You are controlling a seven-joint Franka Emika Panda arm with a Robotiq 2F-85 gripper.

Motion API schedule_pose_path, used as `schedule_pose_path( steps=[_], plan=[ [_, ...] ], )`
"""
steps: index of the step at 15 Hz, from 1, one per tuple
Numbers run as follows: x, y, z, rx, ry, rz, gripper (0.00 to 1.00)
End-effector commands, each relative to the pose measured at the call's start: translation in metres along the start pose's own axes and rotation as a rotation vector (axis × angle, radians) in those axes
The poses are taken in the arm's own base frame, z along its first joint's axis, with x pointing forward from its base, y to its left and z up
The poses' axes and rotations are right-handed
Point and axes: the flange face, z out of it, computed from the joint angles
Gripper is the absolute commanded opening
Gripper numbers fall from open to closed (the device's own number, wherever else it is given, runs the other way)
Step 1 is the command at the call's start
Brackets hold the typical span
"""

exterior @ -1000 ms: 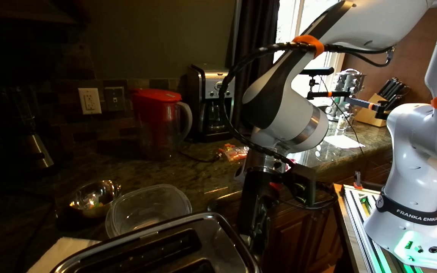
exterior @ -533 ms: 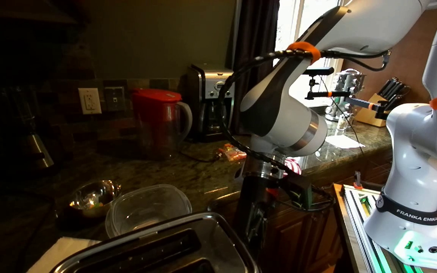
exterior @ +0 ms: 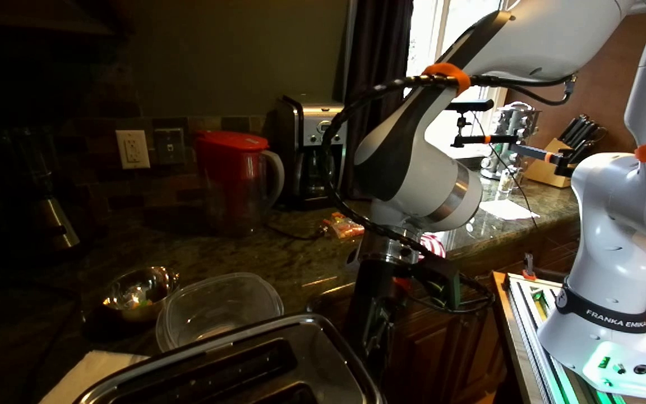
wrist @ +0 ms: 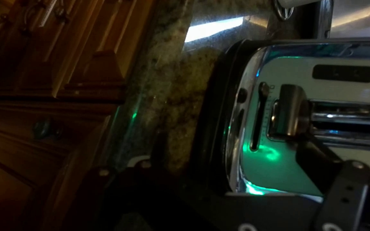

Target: Push the lever on the toaster downwards.

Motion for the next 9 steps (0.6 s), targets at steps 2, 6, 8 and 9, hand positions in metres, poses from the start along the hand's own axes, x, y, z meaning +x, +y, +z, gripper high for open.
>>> schedule_pose_path(
  steps=[2,6,8,9],
  plan=[
    [-0.009,0.005,-0.031,0.062,0.062,-0.019,1.0],
    [-0.027,0.007,-0.049,0.042,0.103,-0.007,1.0],
    [-0.031,0.007,-0.059,0.046,0.178,-0.012,1.0],
    [-0.032,0.006,-0.064,0.049,0.22,-0.016,1.0]
  ],
)
